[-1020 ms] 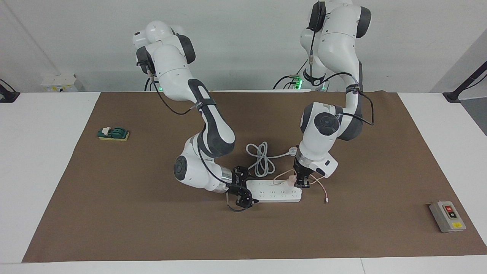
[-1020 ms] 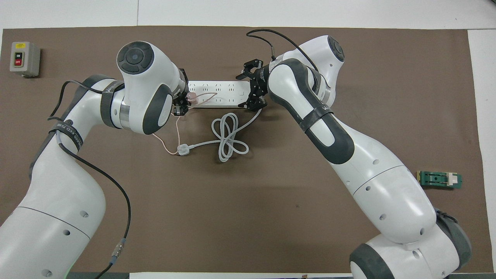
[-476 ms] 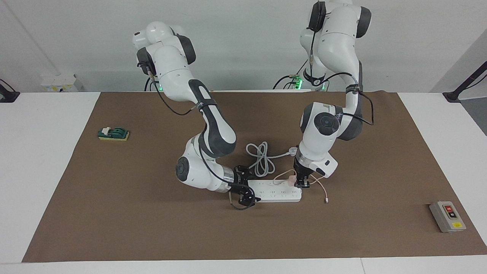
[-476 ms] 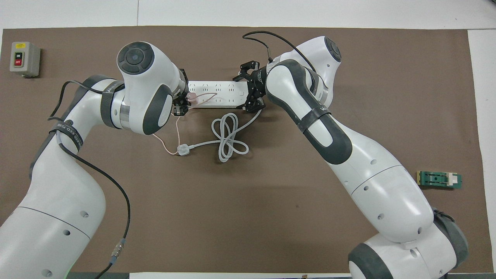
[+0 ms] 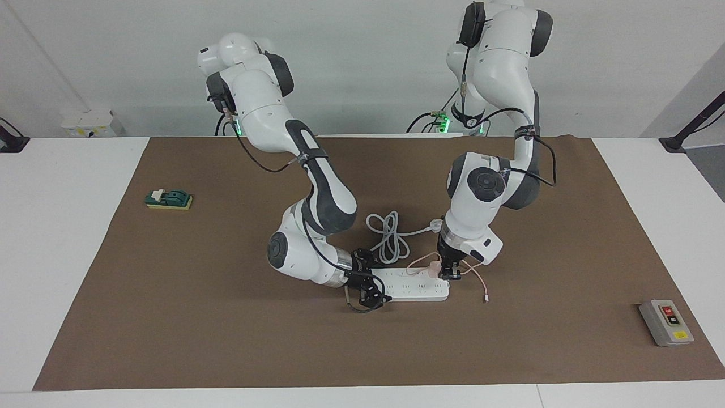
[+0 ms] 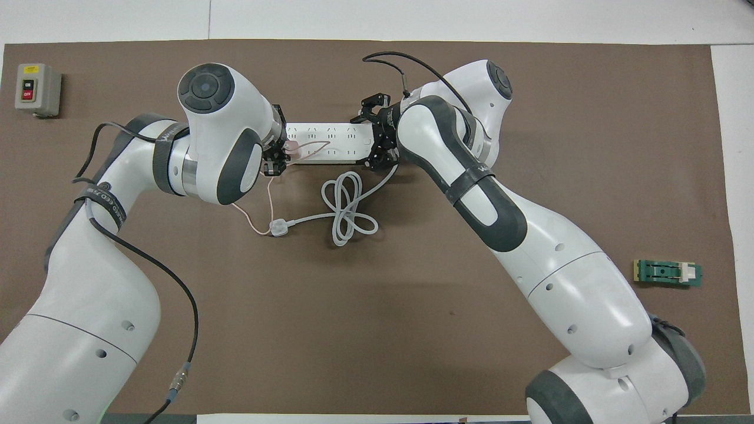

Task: Unplug charger and place it aside
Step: 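Grasp the pink charger with the left gripper while the right gripper holds the strip, then pull the pink charger out of the strip with the left gripper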

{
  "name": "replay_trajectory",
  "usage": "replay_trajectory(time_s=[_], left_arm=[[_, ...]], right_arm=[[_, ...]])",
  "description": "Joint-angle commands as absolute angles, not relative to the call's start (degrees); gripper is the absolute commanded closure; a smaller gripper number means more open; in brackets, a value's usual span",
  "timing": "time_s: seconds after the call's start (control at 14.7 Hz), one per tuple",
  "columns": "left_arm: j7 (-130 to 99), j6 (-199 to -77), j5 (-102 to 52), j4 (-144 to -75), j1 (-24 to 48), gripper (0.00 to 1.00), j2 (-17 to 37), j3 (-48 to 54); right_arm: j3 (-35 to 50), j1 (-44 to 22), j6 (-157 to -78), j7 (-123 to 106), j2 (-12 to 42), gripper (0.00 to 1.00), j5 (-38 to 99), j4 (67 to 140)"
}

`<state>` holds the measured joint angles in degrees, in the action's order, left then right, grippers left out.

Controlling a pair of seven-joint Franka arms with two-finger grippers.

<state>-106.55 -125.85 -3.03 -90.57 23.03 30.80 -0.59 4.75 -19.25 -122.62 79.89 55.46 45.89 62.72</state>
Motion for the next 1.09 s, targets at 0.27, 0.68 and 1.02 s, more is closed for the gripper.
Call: replay_trajectory(time_s=[0.27,0.68,1.02], left_arm=[[-107.05,-127.00,-2.11,-92.20,23.20,1.00,29.18,-1.49],[-105.73,-119.63,0.62,-87.55,22.24,1.00,29.27,-1.41],[-100.40,-112.87,-0.09,-85.87,18.21,1.00,24.27,-0.97]], right_arm=[[5.54,-19.25,-124.28,78.66,56.43,0.75,45.18,63.02],[5.54,-19.25,-124.28,78.66,56.43,0.75,45.26,63.02],[5.54,-19.34,-124.28,78.66,56.43,0.74,45.26,63.02]])
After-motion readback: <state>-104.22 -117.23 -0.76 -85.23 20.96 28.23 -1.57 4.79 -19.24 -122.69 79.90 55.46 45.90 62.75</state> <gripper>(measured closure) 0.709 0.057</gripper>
